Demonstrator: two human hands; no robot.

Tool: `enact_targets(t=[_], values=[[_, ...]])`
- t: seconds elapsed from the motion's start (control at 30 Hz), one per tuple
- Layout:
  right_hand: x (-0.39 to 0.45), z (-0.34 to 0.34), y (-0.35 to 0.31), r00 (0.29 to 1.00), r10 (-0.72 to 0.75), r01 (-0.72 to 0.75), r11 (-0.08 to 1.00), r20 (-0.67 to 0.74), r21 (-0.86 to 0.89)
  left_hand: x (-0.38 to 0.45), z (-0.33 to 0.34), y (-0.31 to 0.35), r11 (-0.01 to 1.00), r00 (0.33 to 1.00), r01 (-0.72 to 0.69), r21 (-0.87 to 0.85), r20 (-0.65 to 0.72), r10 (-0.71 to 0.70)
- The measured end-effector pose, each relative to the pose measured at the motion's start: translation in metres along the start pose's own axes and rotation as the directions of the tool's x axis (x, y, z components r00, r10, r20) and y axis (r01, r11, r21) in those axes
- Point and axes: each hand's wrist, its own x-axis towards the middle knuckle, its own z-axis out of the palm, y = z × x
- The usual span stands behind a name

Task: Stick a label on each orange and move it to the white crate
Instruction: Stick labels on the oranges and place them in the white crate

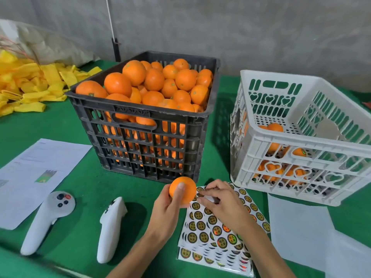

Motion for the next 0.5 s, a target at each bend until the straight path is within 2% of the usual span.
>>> enact_targets(t=[0.13,0.27,0.37,0.43,0.5], values=[[0.0,0.002,-0.002,0.999,0.021,-0.018,0.998,-0.043,0.056,0.0,-0.001,-0.003,0.999,0.999,-0.04,-0.004,0.034,0.04],[0.002,-0.001,-0.007,0.987,0.161,-0.156,0.957,0.002,0.246,-0.005,0.003,-0.009,0.999,0.986,-0.021,0.029,0.163,0.016],[0.005,-0.004,-0.01,0.968,0.249,-0.249,0.917,0.038,0.311,-0.007,0.004,-0.01,0.997,0.982,-0.012,0.07,0.191,-0.001],[0.005,-0.004,-0.012,0.959,0.282,-0.255,0.902,-0.027,0.349,-0.006,0.005,-0.011,0.995,0.982,-0.025,0.092,0.19,0.008],[0.002,-0.004,-0.018,0.934,0.308,-0.199,0.869,-0.181,0.452,-0.005,0.007,-0.009,0.996,0.983,-0.028,0.084,0.185,0.012]])
